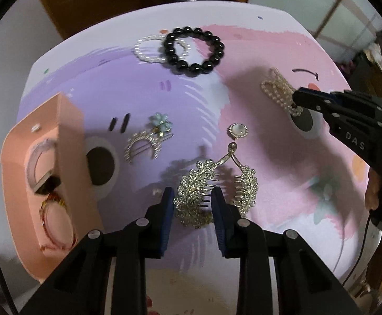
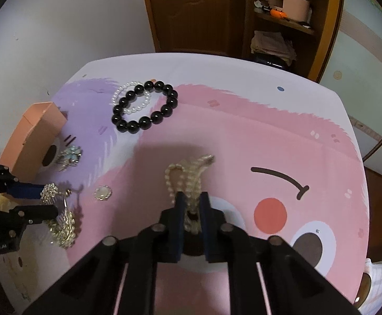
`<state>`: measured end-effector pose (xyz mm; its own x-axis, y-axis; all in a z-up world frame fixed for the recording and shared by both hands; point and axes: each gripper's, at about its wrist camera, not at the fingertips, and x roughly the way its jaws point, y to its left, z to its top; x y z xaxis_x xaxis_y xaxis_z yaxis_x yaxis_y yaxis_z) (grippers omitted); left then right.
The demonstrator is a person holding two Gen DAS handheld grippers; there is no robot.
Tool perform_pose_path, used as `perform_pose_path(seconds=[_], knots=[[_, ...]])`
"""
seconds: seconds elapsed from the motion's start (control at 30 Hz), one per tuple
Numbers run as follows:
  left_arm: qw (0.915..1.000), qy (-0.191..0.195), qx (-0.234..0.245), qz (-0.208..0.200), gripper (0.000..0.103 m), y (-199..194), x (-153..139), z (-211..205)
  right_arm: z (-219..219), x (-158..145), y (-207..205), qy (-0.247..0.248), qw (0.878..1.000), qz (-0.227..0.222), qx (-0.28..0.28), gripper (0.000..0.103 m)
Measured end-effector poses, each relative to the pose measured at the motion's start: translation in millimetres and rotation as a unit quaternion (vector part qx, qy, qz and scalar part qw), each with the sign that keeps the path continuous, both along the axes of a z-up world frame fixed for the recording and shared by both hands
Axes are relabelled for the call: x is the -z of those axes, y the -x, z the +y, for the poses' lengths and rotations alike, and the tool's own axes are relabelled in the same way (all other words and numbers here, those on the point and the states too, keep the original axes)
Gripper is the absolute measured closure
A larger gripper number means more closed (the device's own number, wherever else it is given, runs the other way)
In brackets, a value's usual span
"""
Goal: Organize jewelry
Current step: 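Lift and carry the comb with the left tool while the right tool carries the necklace to the box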
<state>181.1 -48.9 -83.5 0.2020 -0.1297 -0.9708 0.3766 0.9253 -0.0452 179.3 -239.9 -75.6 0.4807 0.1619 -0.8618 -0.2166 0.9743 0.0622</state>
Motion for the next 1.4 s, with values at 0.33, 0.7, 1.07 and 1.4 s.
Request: perform_pose_path(seconds=[0.33, 0.7, 1.07, 1.4], knots=[[0.9975, 0.018, -0.054, -0.042, 0.076, 23, -52, 29, 10, -36, 19, -0.028, 0.999, -0.017, -0.007, 0.098], [0.9878, 0.025, -0.128, -0.086, 0.076, 43, -110, 97, 53, -117, 45, -0.051, 0.994, -0.071, -0.06, 0.098], [0.9742, 0.038, -0.186, -0.122, 0.076, 46, -143, 168, 134, -165, 38, -0.088, 0.983, -0.094, -0.133, 0.098], [0.9686, 0.043, -0.218, -0.112, 0.076, 30, -118, 205, 209, -168, 4, -0.127, 0.974, -0.083, -0.169, 0.098]])
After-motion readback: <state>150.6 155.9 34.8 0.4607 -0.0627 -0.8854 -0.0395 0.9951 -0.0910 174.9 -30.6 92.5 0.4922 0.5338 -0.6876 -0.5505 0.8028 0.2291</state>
